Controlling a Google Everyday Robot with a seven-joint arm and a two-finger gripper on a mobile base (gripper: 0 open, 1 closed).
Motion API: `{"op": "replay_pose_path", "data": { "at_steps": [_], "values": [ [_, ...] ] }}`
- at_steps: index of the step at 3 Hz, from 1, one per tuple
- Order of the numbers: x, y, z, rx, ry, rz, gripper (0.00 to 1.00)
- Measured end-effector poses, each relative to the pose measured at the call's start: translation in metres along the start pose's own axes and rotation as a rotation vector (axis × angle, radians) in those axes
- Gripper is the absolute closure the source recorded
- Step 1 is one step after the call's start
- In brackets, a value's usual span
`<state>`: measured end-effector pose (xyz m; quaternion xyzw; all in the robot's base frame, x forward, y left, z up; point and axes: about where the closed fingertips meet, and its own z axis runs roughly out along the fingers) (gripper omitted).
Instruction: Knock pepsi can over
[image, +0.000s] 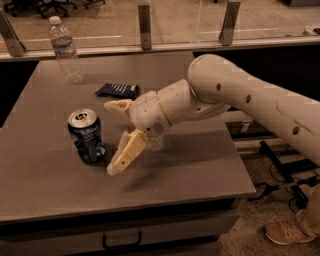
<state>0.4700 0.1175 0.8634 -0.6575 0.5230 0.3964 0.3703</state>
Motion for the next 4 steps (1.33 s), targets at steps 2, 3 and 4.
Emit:
{"op": "replay_pose_path", "data": {
  "at_steps": [2, 3, 4],
  "values": [
    [-0.020, -0.024, 0.045, -0.107, -0.194, -0.035, 0.42],
    [-0.027, -0.022, 0.048, -0.161, -0.169, -0.040, 0.65],
    [-0.032, -0.019, 0.038, -0.172, -0.019, -0.051, 0.87]
  ]
}}
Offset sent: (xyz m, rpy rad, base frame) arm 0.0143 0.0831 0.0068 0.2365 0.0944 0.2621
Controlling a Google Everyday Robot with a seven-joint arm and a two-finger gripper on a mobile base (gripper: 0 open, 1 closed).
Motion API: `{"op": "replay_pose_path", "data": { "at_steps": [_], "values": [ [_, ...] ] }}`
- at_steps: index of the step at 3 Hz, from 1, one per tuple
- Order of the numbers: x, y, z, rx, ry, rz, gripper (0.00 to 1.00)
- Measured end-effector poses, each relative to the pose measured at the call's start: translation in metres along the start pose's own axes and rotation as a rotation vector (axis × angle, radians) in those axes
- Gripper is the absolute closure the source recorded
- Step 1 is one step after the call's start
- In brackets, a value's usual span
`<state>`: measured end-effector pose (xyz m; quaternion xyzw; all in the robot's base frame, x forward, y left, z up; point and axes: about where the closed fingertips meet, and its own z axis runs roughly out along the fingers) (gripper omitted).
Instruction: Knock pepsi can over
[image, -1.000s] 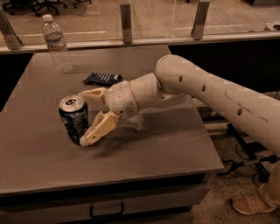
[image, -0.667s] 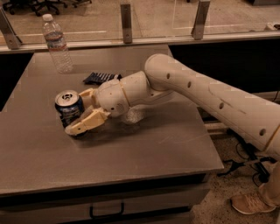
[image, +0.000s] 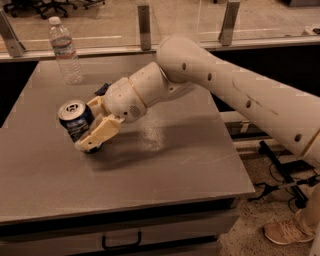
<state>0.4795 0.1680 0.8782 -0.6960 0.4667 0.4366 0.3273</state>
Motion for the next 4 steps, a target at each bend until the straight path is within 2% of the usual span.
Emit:
{"op": "replay_pose_path", "data": {
  "at_steps": [1, 2, 3, 4],
  "values": [
    [-0.004, 0.007, -0.011, 0.011, 0.273, 0.018, 1.00],
    [-0.007, 0.016, -0.009, 0.009, 0.528, 0.042, 1.00],
    [0.003, 0.022, -0.009, 0.015, 0.770, 0.060, 1.00],
    [0.020, 0.026, -0.003, 0.033, 0.983, 0.060, 1.00]
  ]
}}
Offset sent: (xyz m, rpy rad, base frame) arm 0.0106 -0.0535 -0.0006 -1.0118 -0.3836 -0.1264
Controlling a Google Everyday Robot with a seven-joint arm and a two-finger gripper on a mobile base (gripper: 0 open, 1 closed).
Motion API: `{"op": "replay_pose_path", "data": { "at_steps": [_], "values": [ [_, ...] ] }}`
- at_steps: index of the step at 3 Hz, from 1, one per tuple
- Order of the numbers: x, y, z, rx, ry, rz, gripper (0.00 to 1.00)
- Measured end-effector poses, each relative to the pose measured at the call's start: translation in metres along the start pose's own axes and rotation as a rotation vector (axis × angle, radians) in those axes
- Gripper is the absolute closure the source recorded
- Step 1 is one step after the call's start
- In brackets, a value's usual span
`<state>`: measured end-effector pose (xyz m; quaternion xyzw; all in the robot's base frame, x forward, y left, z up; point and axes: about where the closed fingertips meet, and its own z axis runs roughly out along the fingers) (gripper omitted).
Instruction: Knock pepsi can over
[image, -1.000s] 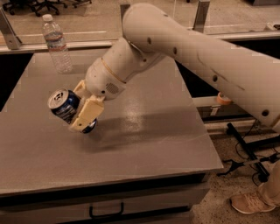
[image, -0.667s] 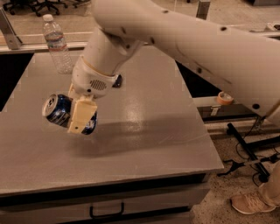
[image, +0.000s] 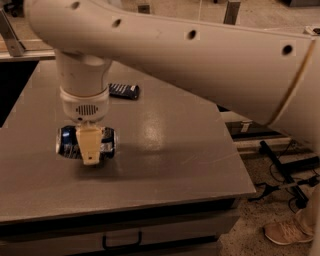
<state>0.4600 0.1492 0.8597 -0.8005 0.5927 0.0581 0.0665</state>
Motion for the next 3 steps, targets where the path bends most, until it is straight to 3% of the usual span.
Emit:
{"op": "replay_pose_path", "data": {
  "at_steps": [1, 2, 3],
  "values": [
    [0.014, -0.007, 0.009, 0.080, 0.179, 0.026, 0.81],
    [0.027, -0.011, 0.014, 0.130, 0.274, 0.046, 0.57],
    [0.038, -0.012, 0.011, 0.147, 0.287, 0.068, 0.35]
  ]
}}
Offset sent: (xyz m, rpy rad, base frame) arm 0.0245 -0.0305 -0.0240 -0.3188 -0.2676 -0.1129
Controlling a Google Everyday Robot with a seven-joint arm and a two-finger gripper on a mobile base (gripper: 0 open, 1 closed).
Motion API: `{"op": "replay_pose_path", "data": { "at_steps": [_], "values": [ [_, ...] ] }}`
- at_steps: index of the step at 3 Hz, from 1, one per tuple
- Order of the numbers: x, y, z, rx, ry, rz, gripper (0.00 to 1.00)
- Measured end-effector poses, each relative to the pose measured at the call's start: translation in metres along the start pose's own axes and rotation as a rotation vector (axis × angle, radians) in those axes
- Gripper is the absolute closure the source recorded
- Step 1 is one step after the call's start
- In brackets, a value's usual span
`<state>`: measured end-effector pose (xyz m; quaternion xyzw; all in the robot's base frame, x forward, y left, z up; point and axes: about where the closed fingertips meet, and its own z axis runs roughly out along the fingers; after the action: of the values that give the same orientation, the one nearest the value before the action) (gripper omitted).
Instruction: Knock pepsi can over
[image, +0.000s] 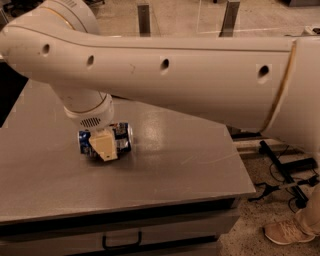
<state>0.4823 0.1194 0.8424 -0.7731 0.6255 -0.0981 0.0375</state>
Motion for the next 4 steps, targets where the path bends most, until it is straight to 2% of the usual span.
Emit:
{"op": "replay_pose_path", "data": {
  "at_steps": [1, 2, 3, 4],
  "values": [
    [0.014, -0.001, -0.004, 0.016, -0.017, 0.019, 0.12],
    [0.030, -0.003, -0.013, 0.053, -0.035, 0.047, 0.00],
    [0.057, -0.004, -0.024, 0.084, -0.103, 0.112, 0.00],
    [0.112, 0.013, -0.033, 0.127, -0.221, 0.212, 0.00]
  ]
}}
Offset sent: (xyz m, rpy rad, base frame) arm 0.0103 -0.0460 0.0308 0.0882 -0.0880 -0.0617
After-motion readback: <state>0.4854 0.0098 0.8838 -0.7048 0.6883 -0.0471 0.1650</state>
